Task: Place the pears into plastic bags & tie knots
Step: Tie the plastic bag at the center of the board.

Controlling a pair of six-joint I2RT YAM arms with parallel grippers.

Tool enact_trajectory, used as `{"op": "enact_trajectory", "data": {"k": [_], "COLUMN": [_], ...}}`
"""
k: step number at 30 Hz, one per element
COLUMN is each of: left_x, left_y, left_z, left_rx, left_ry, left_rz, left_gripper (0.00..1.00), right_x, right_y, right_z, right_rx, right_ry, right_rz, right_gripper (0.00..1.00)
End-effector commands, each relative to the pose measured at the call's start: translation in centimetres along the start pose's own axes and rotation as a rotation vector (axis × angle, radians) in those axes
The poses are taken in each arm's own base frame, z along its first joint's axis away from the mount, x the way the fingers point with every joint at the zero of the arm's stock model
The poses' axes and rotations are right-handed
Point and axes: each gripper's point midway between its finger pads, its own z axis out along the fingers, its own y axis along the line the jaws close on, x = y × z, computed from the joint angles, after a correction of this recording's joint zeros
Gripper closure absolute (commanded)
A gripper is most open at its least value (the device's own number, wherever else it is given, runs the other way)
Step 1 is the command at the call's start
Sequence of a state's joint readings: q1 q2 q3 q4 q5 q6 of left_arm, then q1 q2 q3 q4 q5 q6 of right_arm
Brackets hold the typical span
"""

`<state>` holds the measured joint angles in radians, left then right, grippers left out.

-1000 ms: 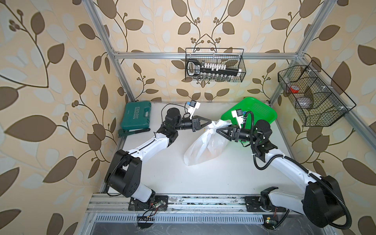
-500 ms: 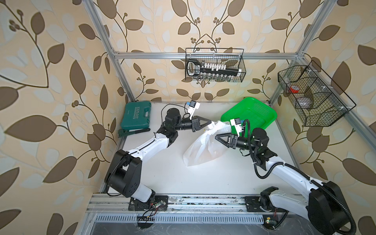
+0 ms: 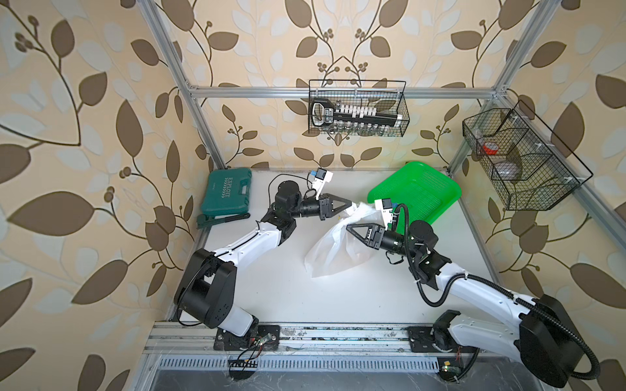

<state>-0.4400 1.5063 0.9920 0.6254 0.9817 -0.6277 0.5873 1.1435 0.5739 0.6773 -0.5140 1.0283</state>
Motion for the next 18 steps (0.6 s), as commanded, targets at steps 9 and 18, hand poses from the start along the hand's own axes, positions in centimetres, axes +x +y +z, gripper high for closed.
{"op": "enact_trajectory", "data": {"k": [9,18], "left_x": [-1.1,-1.0], "left_y": [-2.5,-2.5], "left_z": [-0.3,-0.4], "left_rx": [0.039,0.034], "left_ry": [-0.036,-0.035], "left_rz": [0.087,0.089], "left_gripper": [1.00,1.00], "right_x": [-2.0,-2.3], "right_y": [-0.5,-0.2], "right_z": [1.3,1.4], "right_rx": [0.004,0.007], "right_ry": [-0.091,-0.096], "right_rz": [0.039,0.023], "right_gripper": [0.61,1.00]}}
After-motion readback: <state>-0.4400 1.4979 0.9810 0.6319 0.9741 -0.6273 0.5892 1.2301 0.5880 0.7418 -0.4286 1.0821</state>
